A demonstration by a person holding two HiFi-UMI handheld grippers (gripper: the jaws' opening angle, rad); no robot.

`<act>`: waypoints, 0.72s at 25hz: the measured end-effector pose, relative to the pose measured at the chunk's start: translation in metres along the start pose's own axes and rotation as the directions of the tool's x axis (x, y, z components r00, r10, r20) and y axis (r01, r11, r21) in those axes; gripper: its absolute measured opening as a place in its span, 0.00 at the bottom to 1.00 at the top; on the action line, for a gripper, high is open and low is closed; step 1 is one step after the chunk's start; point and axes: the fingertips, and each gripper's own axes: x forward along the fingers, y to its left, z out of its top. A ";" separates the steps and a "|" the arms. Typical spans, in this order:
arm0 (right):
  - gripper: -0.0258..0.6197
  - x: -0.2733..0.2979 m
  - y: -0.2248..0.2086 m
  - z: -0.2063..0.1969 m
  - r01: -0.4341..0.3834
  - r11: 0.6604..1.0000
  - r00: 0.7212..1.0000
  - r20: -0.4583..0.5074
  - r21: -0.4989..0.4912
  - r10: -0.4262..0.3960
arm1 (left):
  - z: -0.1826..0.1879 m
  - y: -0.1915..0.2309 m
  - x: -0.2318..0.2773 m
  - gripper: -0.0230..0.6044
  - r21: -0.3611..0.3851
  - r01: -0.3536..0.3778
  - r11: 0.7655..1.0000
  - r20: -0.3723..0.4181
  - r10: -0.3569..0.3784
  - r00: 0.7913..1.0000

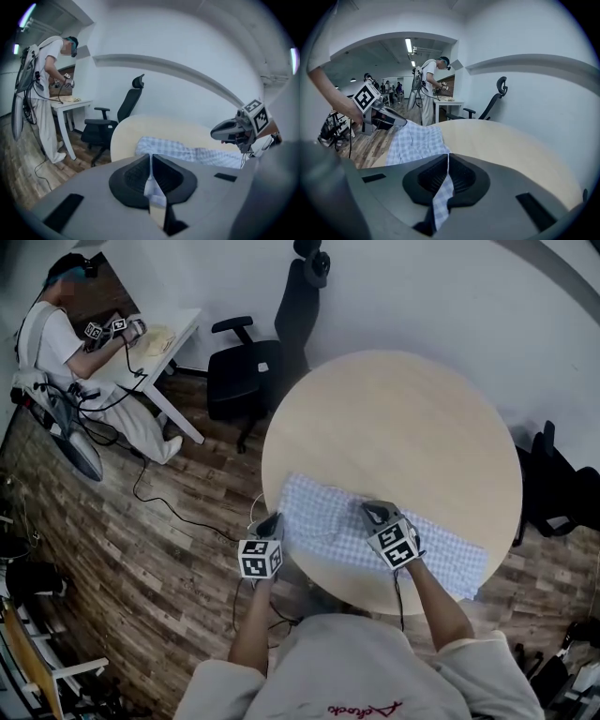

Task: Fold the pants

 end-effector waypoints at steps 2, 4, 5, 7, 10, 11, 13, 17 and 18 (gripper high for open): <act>0.09 -0.007 -0.002 -0.005 0.011 1.000 1.000 0.009 0.003 -0.011 | 0.019 -0.021 -0.005 0.11 0.025 0.034 0.999 0.055 -0.035 0.998; 0.09 -0.019 -0.004 -0.008 0.025 1.000 1.000 0.015 0.012 -0.025 | 0.037 -0.047 -0.011 0.11 0.061 0.070 0.996 0.102 -0.076 0.992; 0.09 -0.025 -0.005 -0.011 0.033 0.999 0.999 0.017 0.019 -0.034 | 0.045 -0.061 -0.014 0.11 0.081 0.088 0.993 0.122 -0.098 0.988; 0.09 -0.038 -0.008 -0.017 0.055 0.998 0.998 0.022 0.037 -0.056 | 0.060 -0.090 -0.020 0.11 0.124 0.129 0.984 0.159 -0.148 0.976; 0.09 -0.062 -0.017 -0.031 0.092 0.993 0.995 0.030 0.068 -0.094 | 0.078 -0.141 -0.027 0.11 0.184 0.194 0.964 0.194 -0.229 0.954; 0.09 -0.071 -0.020 -0.036 0.104 0.991 0.994 0.031 0.078 -0.107 | 0.081 -0.160 -0.029 0.11 0.206 0.217 0.954 0.199 -0.258 0.945; 0.09 -0.091 -0.027 -0.047 0.134 0.986 0.990 0.035 0.097 -0.138 | 0.085 -0.200 -0.032 0.11 0.251 0.268 0.930 0.199 -0.321 0.926; 0.09 -0.134 -0.045 -0.080 0.216 0.962 0.975 0.020 0.165 -0.222 | 0.068 -0.285 -0.022 0.11 0.352 0.399 0.846 0.112 -0.462 0.880; 0.09 -0.147 -0.049 -0.091 0.243 0.952 0.968 0.009 0.185 -0.249 | 0.058 -0.307 -0.016 0.11 0.376 0.437 0.817 0.072 -0.496 0.865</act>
